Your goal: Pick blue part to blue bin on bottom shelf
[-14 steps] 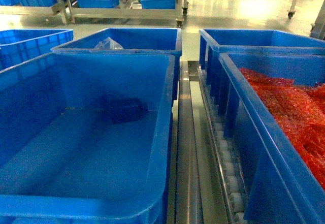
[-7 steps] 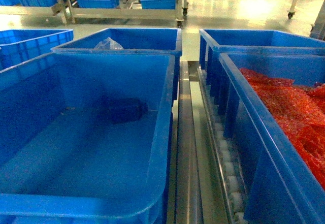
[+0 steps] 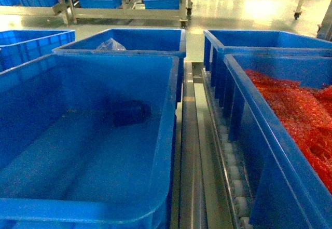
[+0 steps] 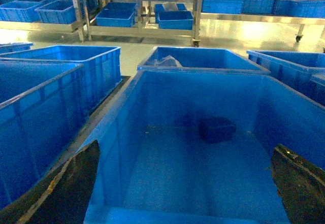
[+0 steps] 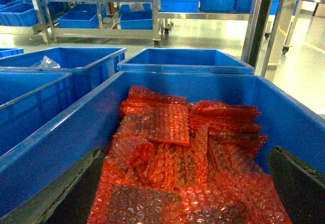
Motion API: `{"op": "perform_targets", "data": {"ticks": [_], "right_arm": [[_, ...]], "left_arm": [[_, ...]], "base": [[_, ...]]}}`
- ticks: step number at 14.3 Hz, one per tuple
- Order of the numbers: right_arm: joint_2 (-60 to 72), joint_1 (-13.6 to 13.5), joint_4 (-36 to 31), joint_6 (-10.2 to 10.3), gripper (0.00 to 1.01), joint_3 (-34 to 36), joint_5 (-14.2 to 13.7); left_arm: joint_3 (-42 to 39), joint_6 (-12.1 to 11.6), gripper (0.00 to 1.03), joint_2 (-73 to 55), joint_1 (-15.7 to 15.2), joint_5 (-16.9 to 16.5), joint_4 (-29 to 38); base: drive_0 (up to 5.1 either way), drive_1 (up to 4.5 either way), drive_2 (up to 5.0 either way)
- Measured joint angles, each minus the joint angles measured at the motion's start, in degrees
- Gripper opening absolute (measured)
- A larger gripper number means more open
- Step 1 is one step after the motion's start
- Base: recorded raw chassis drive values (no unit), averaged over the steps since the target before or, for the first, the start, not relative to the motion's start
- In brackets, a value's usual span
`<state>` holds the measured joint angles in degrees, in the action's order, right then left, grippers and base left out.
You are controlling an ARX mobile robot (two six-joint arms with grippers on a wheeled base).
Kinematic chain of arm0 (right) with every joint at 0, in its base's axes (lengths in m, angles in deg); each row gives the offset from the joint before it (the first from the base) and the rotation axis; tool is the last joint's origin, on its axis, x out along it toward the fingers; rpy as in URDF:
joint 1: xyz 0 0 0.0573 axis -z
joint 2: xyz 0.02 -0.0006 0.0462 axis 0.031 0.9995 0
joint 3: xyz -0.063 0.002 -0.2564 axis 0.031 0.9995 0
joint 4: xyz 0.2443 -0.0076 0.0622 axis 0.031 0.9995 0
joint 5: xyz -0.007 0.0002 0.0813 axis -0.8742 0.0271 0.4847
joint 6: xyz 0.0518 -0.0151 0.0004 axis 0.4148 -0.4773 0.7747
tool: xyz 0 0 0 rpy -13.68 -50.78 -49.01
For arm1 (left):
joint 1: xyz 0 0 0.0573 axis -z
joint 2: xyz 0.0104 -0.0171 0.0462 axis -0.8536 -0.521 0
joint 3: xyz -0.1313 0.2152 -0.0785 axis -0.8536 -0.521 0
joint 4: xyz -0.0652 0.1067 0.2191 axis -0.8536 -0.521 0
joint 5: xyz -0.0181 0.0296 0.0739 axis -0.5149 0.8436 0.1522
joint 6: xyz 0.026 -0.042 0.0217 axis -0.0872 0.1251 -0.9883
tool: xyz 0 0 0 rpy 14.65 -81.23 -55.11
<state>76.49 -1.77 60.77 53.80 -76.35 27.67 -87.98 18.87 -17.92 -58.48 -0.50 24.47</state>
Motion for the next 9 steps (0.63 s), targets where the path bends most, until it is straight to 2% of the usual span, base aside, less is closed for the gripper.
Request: {"op": "perform_targets", "data": {"ticks": [1, 9], "right_arm": [[0.0, 0.0, 0.0, 0.0, 0.98, 0.0, 0.0], [0.0, 0.0, 0.0, 0.0, 0.98, 0.0, 0.0]], "left_arm": [[0.0, 0.02, 0.97, 0.0, 0.0, 0.0, 0.02], [0.0, 0.0, 0.98, 0.0, 0.0, -0.02, 0.0]], "base": [[0.0, 0.0, 0.0], [0.0, 0.0, 0.0]]}}
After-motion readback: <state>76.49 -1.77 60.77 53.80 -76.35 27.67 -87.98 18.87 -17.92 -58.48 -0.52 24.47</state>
